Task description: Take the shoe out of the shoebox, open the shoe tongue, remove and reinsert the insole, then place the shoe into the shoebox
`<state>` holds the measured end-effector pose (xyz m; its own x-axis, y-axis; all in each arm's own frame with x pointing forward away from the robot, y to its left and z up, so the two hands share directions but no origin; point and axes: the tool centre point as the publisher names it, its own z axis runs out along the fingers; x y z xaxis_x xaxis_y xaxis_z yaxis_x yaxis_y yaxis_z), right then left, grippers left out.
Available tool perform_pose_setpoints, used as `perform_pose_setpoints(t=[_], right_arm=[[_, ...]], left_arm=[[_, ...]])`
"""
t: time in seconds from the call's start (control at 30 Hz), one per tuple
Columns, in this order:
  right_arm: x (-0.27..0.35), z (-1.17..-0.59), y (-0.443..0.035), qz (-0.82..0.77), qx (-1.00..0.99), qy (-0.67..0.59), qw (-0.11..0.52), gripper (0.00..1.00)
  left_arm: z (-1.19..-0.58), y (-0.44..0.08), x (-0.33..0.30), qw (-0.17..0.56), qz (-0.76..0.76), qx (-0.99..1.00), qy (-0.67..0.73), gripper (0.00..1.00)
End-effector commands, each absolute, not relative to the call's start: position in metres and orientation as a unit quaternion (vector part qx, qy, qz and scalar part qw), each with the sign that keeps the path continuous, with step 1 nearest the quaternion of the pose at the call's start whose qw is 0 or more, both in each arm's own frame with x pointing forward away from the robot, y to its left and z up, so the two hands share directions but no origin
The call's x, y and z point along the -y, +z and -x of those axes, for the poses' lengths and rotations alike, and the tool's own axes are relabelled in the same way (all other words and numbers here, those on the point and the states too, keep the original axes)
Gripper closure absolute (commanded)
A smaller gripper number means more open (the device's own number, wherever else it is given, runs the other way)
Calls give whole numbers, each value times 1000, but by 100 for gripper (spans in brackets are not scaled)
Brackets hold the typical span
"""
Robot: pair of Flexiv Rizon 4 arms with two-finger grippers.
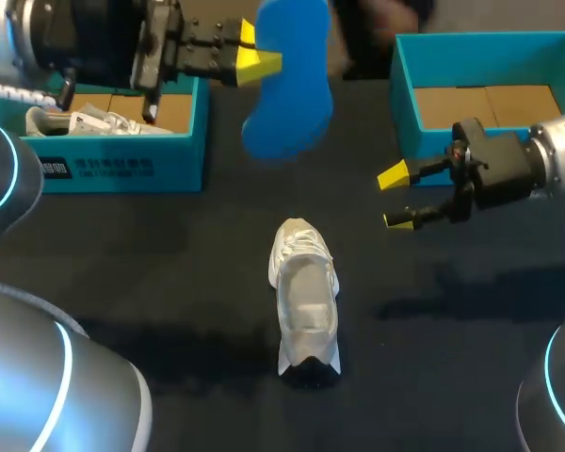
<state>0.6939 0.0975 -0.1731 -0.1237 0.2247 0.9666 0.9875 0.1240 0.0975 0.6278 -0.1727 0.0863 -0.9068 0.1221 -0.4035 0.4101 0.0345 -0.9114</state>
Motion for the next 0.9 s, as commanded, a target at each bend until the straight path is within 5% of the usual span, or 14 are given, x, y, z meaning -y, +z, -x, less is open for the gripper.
perform_pose_setpoints(t=[0.03, 0.9], right_arm=[[-98, -694, -173, 498, 610, -436, 436, 0], [-98, -694, -173, 498, 610, -436, 436, 0]], left_arm=[[-630, 79, 172, 206, -249, -707, -629, 100], [-639, 71, 160, 225, -302, -682, -627, 100]])
